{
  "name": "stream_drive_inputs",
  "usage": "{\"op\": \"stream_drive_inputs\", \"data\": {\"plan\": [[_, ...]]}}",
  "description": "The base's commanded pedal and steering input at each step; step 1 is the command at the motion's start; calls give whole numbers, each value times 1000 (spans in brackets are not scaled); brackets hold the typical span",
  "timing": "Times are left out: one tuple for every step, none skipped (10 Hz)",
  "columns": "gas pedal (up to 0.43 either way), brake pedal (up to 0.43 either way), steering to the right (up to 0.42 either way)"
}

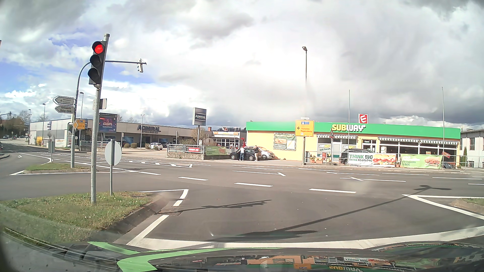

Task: Follow the waypoints while adhering to traffic rules and regulations

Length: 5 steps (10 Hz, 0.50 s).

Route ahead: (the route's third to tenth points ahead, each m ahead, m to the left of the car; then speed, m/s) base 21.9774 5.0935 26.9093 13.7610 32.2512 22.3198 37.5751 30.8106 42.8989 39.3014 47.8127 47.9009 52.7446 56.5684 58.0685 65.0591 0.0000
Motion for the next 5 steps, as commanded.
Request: {"op": "stream_drive_inputs", "data": {"plan": [[0,311,12],[0,311,12],[0,311,12],[0,311,12],[0,311,12]]}}
